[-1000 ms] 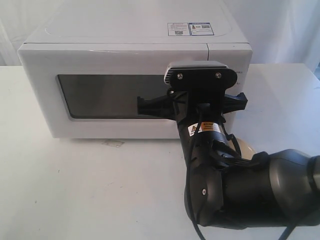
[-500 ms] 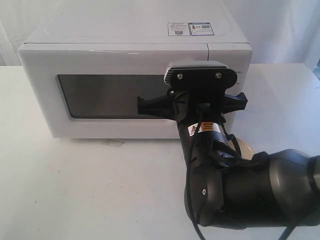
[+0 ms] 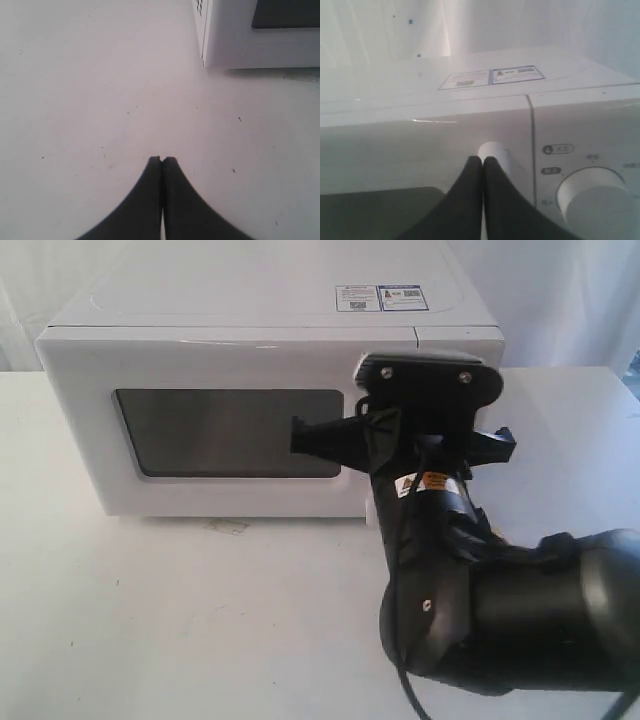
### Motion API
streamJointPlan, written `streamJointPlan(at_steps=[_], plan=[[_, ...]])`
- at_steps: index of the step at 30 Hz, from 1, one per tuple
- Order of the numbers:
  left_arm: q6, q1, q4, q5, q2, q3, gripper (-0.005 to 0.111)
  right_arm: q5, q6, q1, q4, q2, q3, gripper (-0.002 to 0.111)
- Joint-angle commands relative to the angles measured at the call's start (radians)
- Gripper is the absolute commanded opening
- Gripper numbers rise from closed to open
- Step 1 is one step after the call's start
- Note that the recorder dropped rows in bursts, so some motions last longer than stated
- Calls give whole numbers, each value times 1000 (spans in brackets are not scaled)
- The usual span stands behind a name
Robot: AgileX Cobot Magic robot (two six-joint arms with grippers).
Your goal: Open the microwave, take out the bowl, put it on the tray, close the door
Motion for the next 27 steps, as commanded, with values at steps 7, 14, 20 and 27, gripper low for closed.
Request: streamJointPlan(at_steps=[7,14,20,27], plan=[[-5,2,1,6,-5,4,0,570,-429,-108,205,-625,128,0],[-5,2,1,6,-5,4,0,857,-433,-383,199,-891,296,0],[-5,2,1,6,-5,4,0,923,-433,-554,199,-1125,472,0],[-5,2,1,6,-5,4,0,933,-455,-688,199,-1459,630,0]])
